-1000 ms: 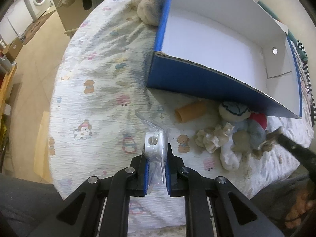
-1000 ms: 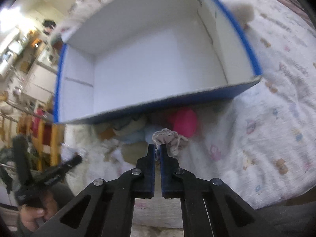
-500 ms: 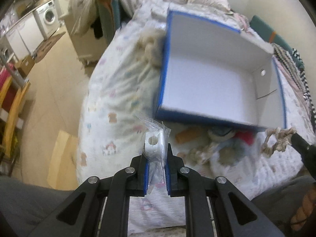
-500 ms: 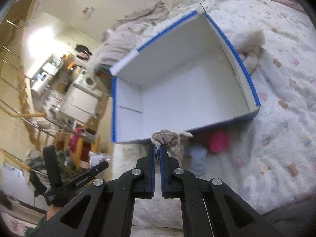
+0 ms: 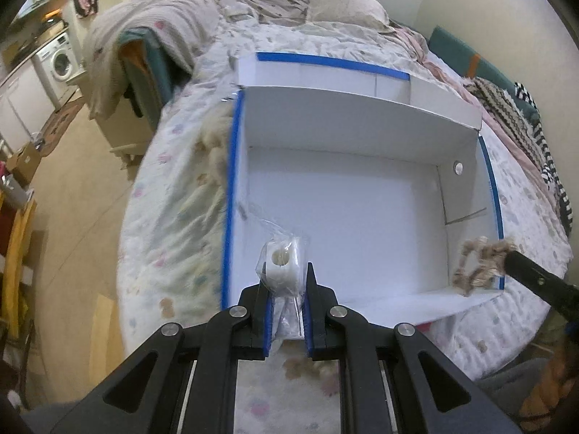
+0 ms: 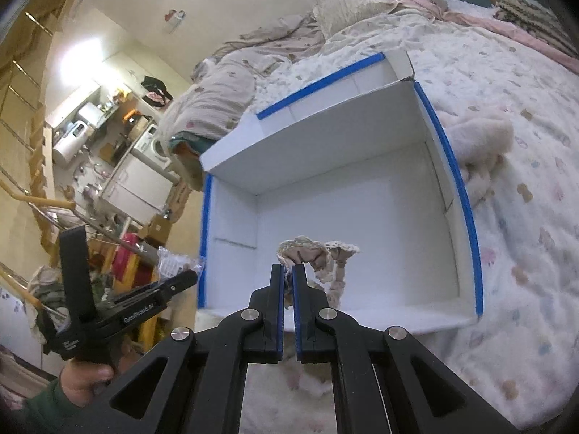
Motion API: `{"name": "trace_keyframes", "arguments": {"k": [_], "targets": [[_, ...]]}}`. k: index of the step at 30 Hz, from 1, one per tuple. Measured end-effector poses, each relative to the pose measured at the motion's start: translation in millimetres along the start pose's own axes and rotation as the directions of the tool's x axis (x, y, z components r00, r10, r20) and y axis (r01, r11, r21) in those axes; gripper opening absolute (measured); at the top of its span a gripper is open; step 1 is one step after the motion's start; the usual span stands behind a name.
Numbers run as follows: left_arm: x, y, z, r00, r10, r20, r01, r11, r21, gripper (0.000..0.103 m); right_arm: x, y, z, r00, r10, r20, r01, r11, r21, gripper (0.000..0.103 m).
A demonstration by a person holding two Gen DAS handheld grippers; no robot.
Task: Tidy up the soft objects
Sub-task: 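Carry both items into the box and open both grippers to release them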
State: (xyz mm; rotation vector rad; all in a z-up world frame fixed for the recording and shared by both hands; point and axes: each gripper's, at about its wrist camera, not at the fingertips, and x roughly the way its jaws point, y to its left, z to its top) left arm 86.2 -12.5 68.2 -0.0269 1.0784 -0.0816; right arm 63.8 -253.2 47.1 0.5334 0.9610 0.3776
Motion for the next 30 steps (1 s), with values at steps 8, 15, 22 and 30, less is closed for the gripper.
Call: {"name": "trace_keyframes", "arguments": {"k": [8, 15, 22, 30], "targets": [[37, -32, 29, 1.0, 0.001, -0.019, 0.0, 0.997, 0.082, 0.012, 48, -21, 11, 0.998, -0.034, -0.054, 0.036, 0.999, 0.035, 0.006], [73, -43, 27, 0.998, 0.065, 0.002, -0.064, 0.99, 0.127, 0.012, 77, -37, 3, 0.988, -0.083, -0.127, 0.093, 0.993, 0.076, 0.006], [93, -42, 24, 0.998, 0.061, -0.029, -0.057, 0.99, 0.132, 0.012, 103, -44, -4, 0.973, -0.128, -0.193, 0.147, 0.986, 0.084, 0.006], [111, -38, 21, 0.994, 0.049, -0.093, -0.037, 0.992, 0.119, 0.012, 113, -43, -3, 0.967, -0.149, -0.205, 0.169, 0.982, 0.085, 0.007]]}}
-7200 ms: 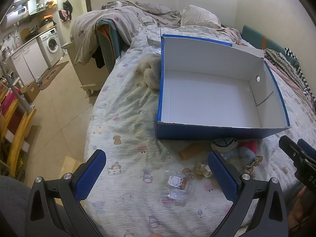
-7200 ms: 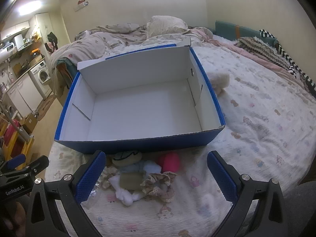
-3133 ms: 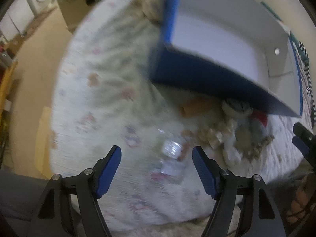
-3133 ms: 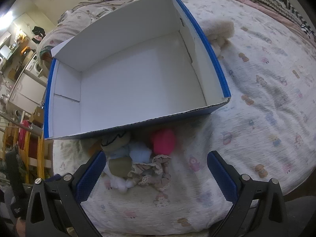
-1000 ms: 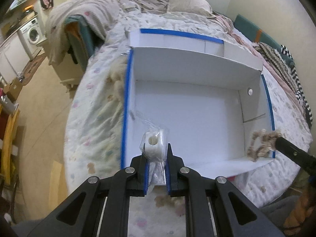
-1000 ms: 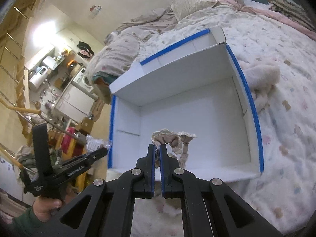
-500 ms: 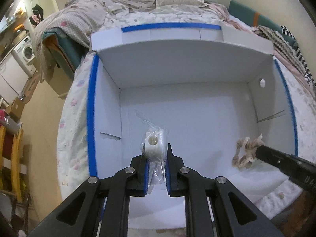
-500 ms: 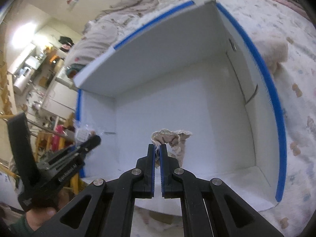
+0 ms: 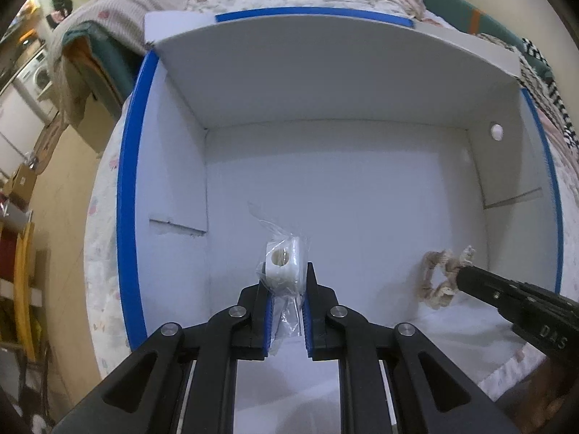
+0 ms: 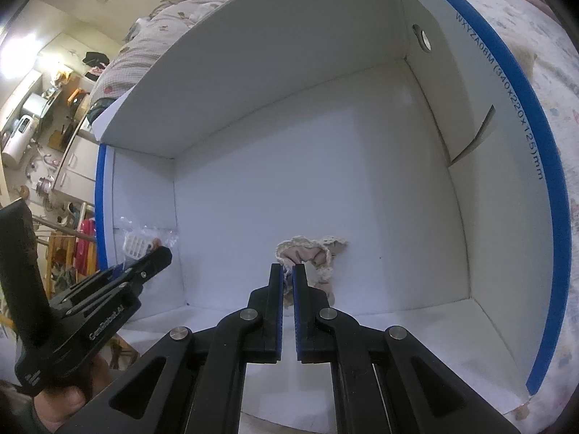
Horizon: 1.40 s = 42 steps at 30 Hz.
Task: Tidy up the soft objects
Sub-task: 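Carry both items into the box and open both grippers to release them, then withdraw both grippers from the box and move toward the remaining soft items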
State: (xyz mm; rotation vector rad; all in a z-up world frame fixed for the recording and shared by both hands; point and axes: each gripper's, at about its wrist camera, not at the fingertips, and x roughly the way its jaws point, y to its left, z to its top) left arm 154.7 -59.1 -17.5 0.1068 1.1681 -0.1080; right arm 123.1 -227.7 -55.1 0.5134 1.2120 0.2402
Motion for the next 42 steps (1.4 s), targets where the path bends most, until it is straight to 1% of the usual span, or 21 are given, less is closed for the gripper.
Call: {"name": "trace_keyframes", "arguments": {"k": [3, 7, 9, 11, 12, 13, 14, 15, 16, 18, 20, 22, 23, 26, 27, 30, 35, 38, 42], "targets": [[3, 3, 1, 1.0, 0.011, -0.006, -0.011, 1.0, -0.018, 0.012, 0, 0, 0, 1.0, 0.0, 0.003, 0.0, 1.0, -0.003, 0.007], [2, 1, 0, 1.0, 0.015, 0.001, -0.015, 1.0, -0.018, 0.013, -1, 1, -1, 1.0, -0.002, 0.006, 0.002, 1.0, -0.007, 0.008], [1, 2, -1, 1.0, 0.003, 0.002, -0.003, 1.0, -0.021, 0.017, -1, 1, -1, 1.0, -0.006, 0.011, 0.006, 1.0, -0.015, 0.011], [0, 3, -2, 1.0, 0.0, 0.0, 0.0, 1.0, -0.028, 0.023, -3, 2, -1, 1.0, -0.01, 0.017, 0.01, 1.0, -0.018, 0.016], [0, 4, -2, 1.0, 0.002, 0.001, -0.002, 1.0, -0.03, 0.029, -3, 3, -1, 1.0, -0.016, 0.022, 0.016, 1.0, -0.021, 0.023], [-1, 5, -2, 1.0, 0.006, 0.003, -0.005, 1.0, -0.03, 0.034, -3, 3, 0, 0.999, -0.022, 0.029, 0.023, 0.999, -0.023, 0.033], [-2, 6, -2, 1.0, 0.01, 0.007, -0.01, 1.0, -0.029, 0.049, -4, 4, 0, 0.999, -0.025, 0.035, 0.025, 0.999, -0.022, 0.039], [-4, 6, -2, 1.0, 0.011, 0.012, -0.011, 1.0, -0.027, 0.059, -5, 3, 0, 0.999, -0.022, 0.043, 0.022, 1.0, -0.018, 0.061], [-5, 7, -2, 1.0, 0.007, 0.017, -0.006, 1.0, -0.027, 0.061, -7, 3, 0, 0.999, -0.016, 0.05, 0.017, 1.0, -0.011, 0.075], [-9, 8, -3, 0.999, -0.001, 0.038, 0.002, 0.999, -0.034, 0.061, -11, 2, 2, 0.998, -0.008, 0.066, 0.008, 1.0, -0.002, 0.076], [-14, 8, -3, 0.998, 0.002, 0.059, -0.001, 1.0, -0.031, 0.062, -15, 3, 4, 0.996, -0.016, 0.087, 0.016, 1.0, -0.004, 0.079], [-18, 7, -3, 0.998, 0.005, 0.066, -0.004, 1.0, -0.021, 0.062, -22, 7, 6, 0.991, -0.024, 0.133, 0.027, 0.999, -0.02, 0.098], [-19, 7, -4, 0.997, 0.011, 0.071, -0.01, 1.0, -0.021, 0.062, -25, 10, 6, 0.987, -0.027, 0.157, 0.033, 0.999, -0.033, 0.103], [-22, 7, -3, 0.997, 0.021, 0.081, -0.019, 0.999, -0.028, 0.062, -34, 17, 5, 0.975, -0.042, 0.22, 0.059, 0.996, -0.072, 0.103], [-23, 8, -2, 0.996, 0.022, 0.083, -0.019, 0.999, -0.032, 0.062, -35, 19, 6, 0.973, -0.038, 0.228, 0.058, 0.995, -0.082, 0.103], [-27, 10, -1, 0.995, 0.022, 0.093, -0.018, 0.999, -0.044, 0.062, -36, 20, 7, 0.972, -0.025, 0.235, 0.049, 0.994, -0.096, 0.103], [-32, 12, 1, 0.992, 0.028, 0.119, -0.023, 0.999, -0.048, 0.062, -38, 22, 8, 0.964, -0.057, 0.26, 0.09, 0.989, -0.118, 0.103], [-34, 16, 2, 0.99, 0.05, 0.129, -0.042, 0.997, -0.06, 0.062, -39, 19, 8, 0.964, -0.043, 0.264, 0.073, 0.992, -0.106, 0.103], [-38, 20, 2, 0.989, 0.05, 0.137, -0.039, 0.996, -0.082, 0.062, -40, 18, 7, 0.965, -0.032, 0.259, 0.059, 0.993, -0.098, 0.103]]}}
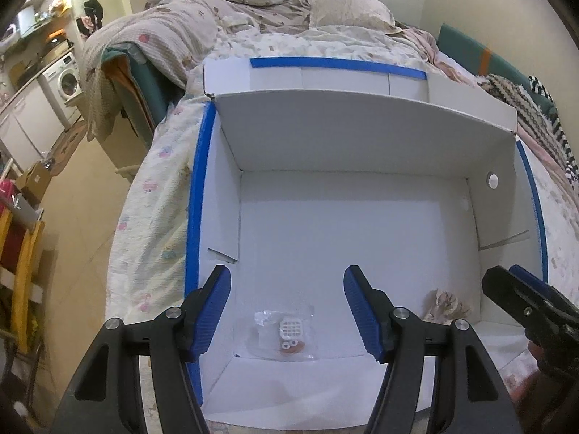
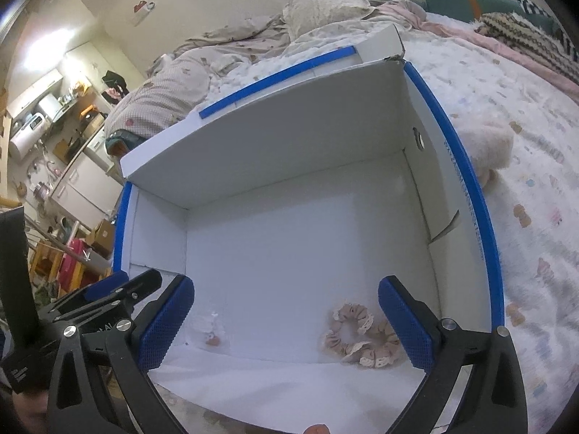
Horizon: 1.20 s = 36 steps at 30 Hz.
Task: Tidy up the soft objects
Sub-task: 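Withdraw both grippers from the box and move toward the remaining soft items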
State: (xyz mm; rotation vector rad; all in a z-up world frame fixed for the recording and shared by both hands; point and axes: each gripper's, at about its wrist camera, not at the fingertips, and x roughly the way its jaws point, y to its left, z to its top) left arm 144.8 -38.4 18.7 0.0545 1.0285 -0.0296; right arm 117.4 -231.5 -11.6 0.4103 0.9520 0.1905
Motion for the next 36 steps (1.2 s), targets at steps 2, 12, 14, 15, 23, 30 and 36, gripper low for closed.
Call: {"name": "trace_keyframes", "arguments": {"k": [2, 12, 14, 15, 23, 30, 36], "targets": [[-3, 1, 0, 1.0, 0.003, 0.009, -0.003, 1.0, -0.004, 0.062, -1, 1, -1, 1.0, 0.009, -0.005, -0.009, 1.0, 0.006, 0.103], [-29, 17, -15, 0.999, -0.016, 0.033, 0.017, 0.999, -0.033, 0.062, -26, -3, -10, 0.998, -0.013, 0.054, 0.012, 1.0, 0.018, 0.103], [-37, 21, -16, 0.999, -0.005, 0.047, 0.007, 0.999, -0.032, 0.062, -34, -6, -14, 0.995, -0.01, 0.096, 0.009, 1.0, 0.012, 0.103], [-40, 23, -17, 0.999, -0.002, 0.053, 0.004, 0.999, -0.036, 0.062, -36, -6, -15, 0.995, -0.015, 0.098, 0.014, 1.0, 0.013, 0.103], [-59, 44, -44, 0.999, 0.007, 0.047, -0.002, 0.995, -0.096, 0.062, -50, -7, -32, 0.997, -0.034, 0.071, 0.033, 0.999, 0.015, 0.103], [-63, 55, -68, 0.999, 0.028, 0.038, -0.024, 0.996, -0.091, 0.062, -66, -11, -47, 0.996, -0.034, 0.086, 0.032, 0.999, 0.017, 0.103], [-57, 86, -90, 1.0, 0.011, -0.024, -0.015, 0.982, -0.187, 0.062, -68, -14, -55, 0.999, -0.032, 0.035, 0.031, 0.999, 0.01, 0.103]]}}
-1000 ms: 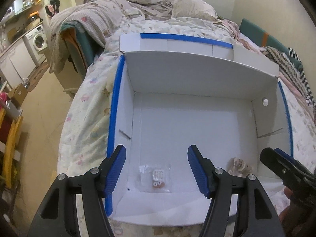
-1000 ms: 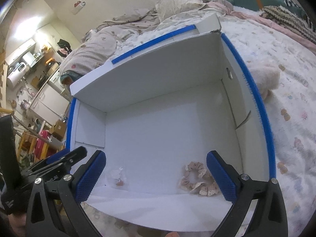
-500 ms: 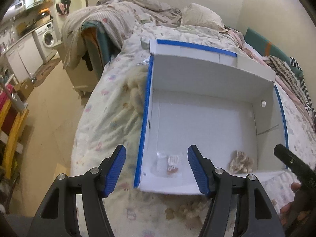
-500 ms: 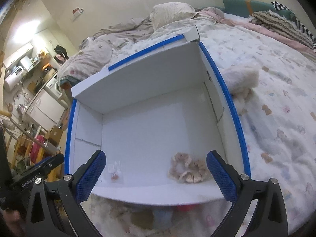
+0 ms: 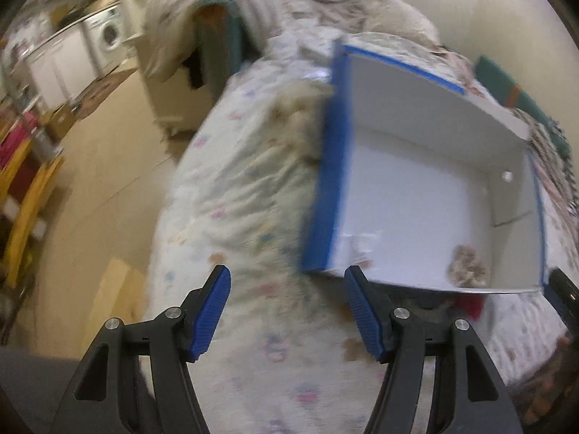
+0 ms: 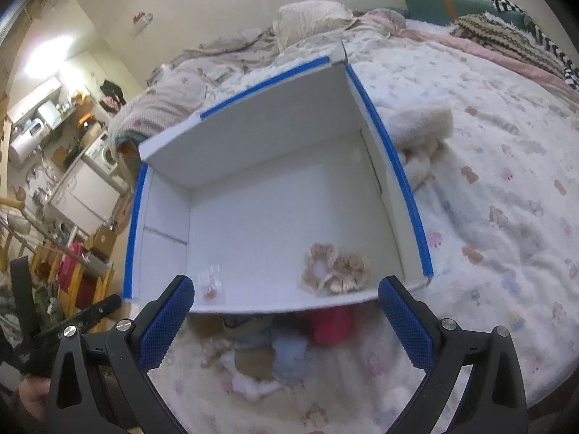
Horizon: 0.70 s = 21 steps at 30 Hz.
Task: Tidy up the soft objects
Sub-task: 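Withdraw both grippers from the box and move toward the remaining soft items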
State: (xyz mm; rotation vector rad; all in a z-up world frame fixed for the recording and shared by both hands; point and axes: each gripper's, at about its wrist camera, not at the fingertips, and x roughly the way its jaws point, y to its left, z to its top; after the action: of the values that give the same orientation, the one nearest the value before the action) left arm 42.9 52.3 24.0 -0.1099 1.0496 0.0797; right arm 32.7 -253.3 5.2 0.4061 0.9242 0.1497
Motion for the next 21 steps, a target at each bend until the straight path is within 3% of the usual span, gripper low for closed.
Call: {"name": "trace_keyframes", "arguments": {"k": [5, 8, 12, 17, 19, 21], "targets": [[14, 25, -10, 0.995, 0.086, -0.058, -0.089, 0.994, -0.061, 0.062, 7, 5, -8, 0.999, -0.024, -0.046, 0.023, 0.999, -0.024, 0.103], [23, 38, -13, 0.989, 0.096, -0.11, -0.107, 0.989, -0.098, 0.062, 13, 5, -9, 0.997, -0.012, -0.072, 0.012, 1.0, -0.01, 0.103], [31, 43, -15, 0.988, 0.067, -0.142, -0.087, 0.987, -0.138, 0.062, 21, 5, -11, 0.994, -0.027, -0.104, 0.026, 1.0, -0.007, 0.103], [49, 19, -14, 0.981, 0.015, -0.196, -0.034, 0.995, -0.096, 0.062, 26, 0, -11, 0.991, -0.038, -0.127, 0.039, 0.999, 0.008, 0.103], [58, 2, -17, 0.976, 0.001, -0.217, -0.013, 0.999, -0.053, 0.058, 27, -5, -11, 0.99, -0.041, -0.137, 0.045, 0.999, 0.025, 0.103], [68, -15, -20, 0.97, -0.014, -0.242, 0.011, 1.0, -0.015, 0.043, 28, -10, -11, 0.989, -0.042, -0.145, 0.048, 0.998, 0.042, 0.103]]}}
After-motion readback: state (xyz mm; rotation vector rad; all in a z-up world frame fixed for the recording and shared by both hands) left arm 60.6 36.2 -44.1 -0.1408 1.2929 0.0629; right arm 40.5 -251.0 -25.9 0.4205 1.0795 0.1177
